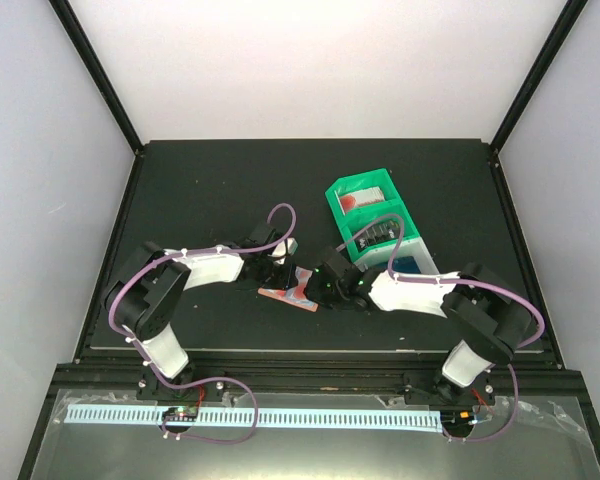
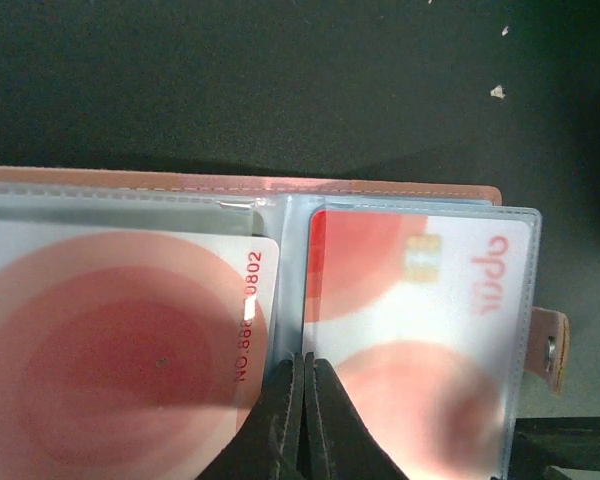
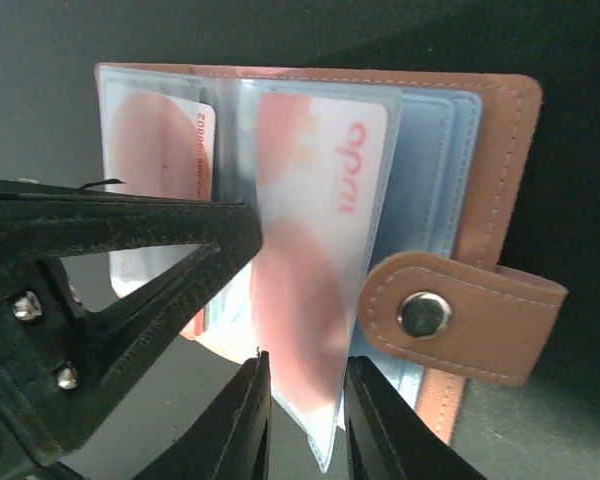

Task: Put the credit cards into the card holder
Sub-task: Insert the credit card into the card holder.

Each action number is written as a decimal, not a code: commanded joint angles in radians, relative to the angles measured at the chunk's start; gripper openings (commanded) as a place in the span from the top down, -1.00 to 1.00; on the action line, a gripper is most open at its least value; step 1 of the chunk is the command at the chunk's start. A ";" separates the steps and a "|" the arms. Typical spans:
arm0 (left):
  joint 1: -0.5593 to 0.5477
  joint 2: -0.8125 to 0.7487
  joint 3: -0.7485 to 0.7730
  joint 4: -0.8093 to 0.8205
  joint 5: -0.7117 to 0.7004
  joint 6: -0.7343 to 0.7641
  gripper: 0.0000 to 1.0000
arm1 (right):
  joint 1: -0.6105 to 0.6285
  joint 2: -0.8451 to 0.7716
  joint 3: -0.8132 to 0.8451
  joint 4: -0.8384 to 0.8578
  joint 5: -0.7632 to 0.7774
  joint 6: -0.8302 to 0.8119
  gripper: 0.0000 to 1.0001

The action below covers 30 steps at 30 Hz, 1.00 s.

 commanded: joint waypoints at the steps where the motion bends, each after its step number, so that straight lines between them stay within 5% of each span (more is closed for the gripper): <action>1: -0.005 0.085 -0.042 -0.067 -0.121 0.019 0.97 | -0.003 -0.003 -0.011 0.118 -0.043 0.081 0.53; 14: -0.006 0.072 -0.037 -0.069 -0.108 0.025 0.97 | -0.006 0.059 0.021 0.077 0.009 0.087 0.57; 20: -0.006 0.044 -0.028 -0.077 -0.093 0.025 0.93 | -0.015 0.058 0.040 0.042 0.067 0.049 0.75; 24: -0.006 -0.034 -0.017 -0.100 -0.094 0.022 0.71 | -0.053 0.064 0.023 0.064 0.035 0.005 0.98; 30: -0.005 -0.172 -0.017 -0.153 -0.126 0.006 0.09 | -0.071 0.080 0.090 -0.061 0.002 -0.167 0.98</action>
